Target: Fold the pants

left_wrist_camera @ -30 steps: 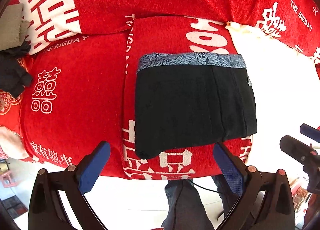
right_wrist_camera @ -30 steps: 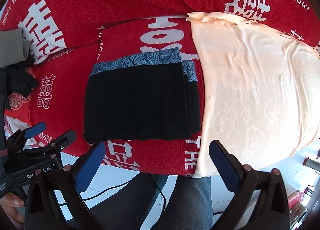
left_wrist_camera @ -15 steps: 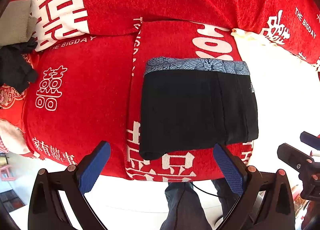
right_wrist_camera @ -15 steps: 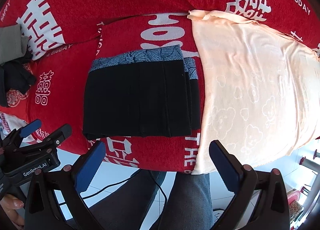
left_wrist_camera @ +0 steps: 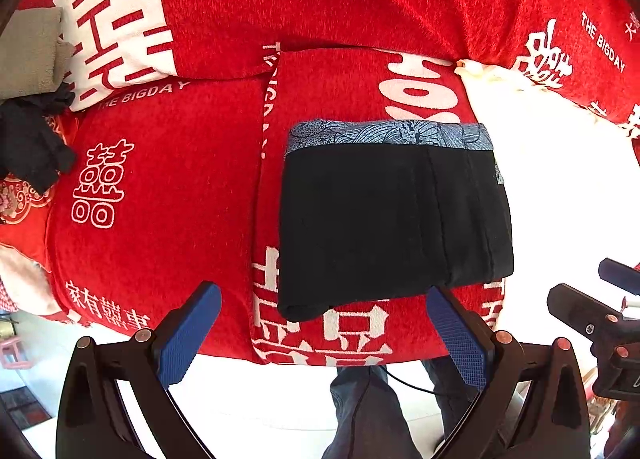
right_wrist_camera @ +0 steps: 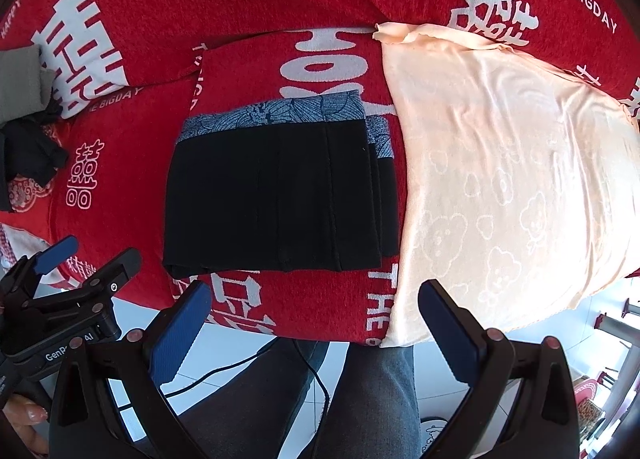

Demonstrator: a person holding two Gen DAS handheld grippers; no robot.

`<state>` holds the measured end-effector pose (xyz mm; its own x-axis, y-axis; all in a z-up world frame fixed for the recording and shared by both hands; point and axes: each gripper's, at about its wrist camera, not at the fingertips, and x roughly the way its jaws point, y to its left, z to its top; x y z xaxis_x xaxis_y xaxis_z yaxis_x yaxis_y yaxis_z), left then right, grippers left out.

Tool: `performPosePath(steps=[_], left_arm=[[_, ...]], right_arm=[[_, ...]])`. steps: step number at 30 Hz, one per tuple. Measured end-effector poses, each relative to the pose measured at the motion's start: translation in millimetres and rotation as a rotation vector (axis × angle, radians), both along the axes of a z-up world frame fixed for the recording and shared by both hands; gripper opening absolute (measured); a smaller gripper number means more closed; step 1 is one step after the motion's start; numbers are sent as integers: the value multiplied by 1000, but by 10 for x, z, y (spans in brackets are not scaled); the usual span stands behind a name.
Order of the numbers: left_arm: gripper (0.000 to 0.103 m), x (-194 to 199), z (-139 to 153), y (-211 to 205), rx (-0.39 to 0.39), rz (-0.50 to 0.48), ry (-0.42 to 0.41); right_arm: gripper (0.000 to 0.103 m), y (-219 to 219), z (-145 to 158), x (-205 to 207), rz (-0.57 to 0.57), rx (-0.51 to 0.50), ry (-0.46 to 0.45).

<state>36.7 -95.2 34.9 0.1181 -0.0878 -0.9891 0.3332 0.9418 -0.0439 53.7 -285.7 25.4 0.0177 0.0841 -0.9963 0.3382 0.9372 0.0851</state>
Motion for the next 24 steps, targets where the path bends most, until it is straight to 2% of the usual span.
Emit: performPosePath(steps=[17,24], left_arm=[[103,-32,-13,-10,9,-25,-7],[103,-46,5,19,14,0,-21]], right_arm=[[103,2,10,-77,-40,-11,0],[103,16,-25,-64,-28,-2,0]])
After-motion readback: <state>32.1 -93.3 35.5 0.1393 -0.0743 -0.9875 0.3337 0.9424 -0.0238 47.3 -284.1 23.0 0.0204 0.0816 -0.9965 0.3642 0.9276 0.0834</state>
